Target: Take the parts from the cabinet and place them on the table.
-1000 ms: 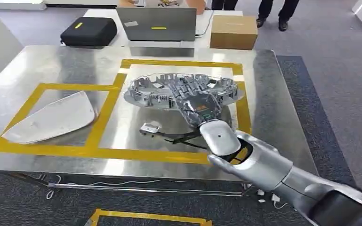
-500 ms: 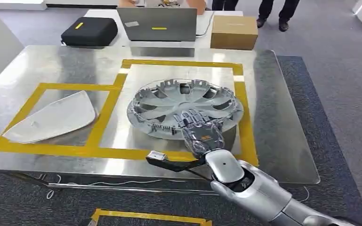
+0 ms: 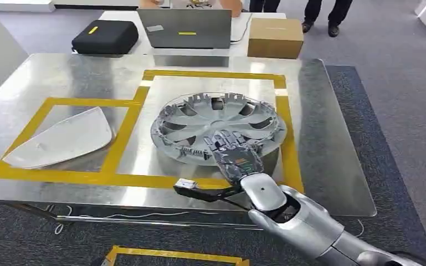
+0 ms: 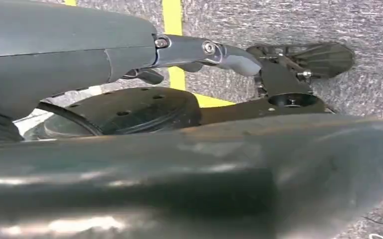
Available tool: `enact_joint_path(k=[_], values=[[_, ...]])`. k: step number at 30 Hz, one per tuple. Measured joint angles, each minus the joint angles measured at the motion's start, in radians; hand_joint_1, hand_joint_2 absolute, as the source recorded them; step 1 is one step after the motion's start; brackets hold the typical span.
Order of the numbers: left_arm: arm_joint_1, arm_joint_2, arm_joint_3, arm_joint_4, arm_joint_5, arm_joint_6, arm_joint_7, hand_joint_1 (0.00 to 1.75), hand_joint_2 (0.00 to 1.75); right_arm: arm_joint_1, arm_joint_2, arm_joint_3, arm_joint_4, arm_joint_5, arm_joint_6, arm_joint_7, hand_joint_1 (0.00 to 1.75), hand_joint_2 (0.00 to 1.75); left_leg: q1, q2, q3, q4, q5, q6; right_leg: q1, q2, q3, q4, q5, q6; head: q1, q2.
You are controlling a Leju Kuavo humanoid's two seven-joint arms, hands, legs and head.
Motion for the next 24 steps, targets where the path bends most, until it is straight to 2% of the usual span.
enact_joint_path(k=[3, 13, 24], values=[[0.0, 0.0, -0.007, 0.001, 0.011, -0.002, -0.002, 0.0, 0.0, -0.031, -0.005, 0.011, 0.016, -0.05, 0.026, -0.029, 0.0, 1.75, 0.0, 0.0, 0.0, 0.0, 0.0, 0.0, 0.0, 0.0, 0.0, 0.0, 0.0, 0.0, 0.0, 0.0], [0.0, 0.0, -0.009, 0.005, 0.037, -0.002, -0.006, 0.0, 0.0, -0.077, -0.025, 0.053, 0.028, -0.078, 0.056, -0.05, 0.0, 1.75, 0.0, 0.0, 0.0, 0.0, 0.0, 0.0, 0.0, 0.0, 0.0, 0.0, 0.0, 0.0, 0.0, 0.0], [0.005, -0.012, -0.009, 0.006, 0.079, 0.005, -0.025, 0.0, 0.0, -0.099, -0.106, 0.171, -0.146, -0.002, 0.066, -0.022, 0.0, 1.75, 0.0, 0.0, 0.0, 0.0, 0.0, 0.0, 0.0, 0.0, 0.0, 0.0, 0.0, 0.0, 0.0, 0.0]])
